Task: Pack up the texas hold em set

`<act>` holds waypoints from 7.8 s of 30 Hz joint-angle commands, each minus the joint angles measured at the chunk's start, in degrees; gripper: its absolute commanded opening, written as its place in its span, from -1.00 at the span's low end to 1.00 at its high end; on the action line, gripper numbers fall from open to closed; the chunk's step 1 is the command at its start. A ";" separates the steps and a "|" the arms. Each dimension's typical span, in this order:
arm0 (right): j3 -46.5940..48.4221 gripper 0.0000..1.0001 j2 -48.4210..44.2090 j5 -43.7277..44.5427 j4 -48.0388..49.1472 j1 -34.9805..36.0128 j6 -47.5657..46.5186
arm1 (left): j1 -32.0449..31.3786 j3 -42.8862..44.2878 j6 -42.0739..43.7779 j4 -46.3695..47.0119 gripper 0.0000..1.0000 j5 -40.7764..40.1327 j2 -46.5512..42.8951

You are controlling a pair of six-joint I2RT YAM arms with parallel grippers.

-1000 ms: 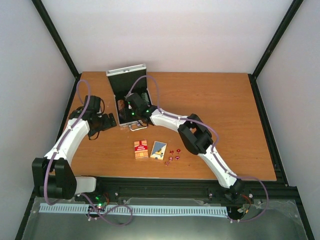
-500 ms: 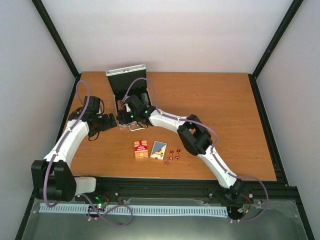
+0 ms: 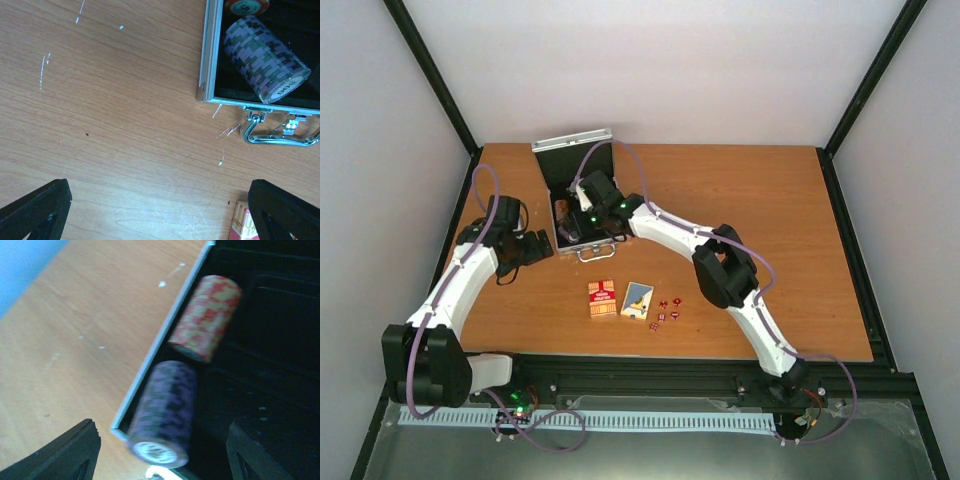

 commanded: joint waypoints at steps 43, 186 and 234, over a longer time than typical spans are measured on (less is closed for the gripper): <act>-3.44 0.45 -6.75 7.91 -15.63 1.21 -13.70 | 0.12 -0.74 -1.95 1.30 0.99 0.08 0.35; -40.31 1.00 -36.34 3.55 -25.92 -23.66 -2.51 | -36.37 5.68 -19.70 1.61 0.69 0.90 28.84; -31.11 1.00 -27.15 5.58 -26.84 -24.19 -0.43 | -15.03 59.90 67.90 6.40 -0.98 -10.40 56.33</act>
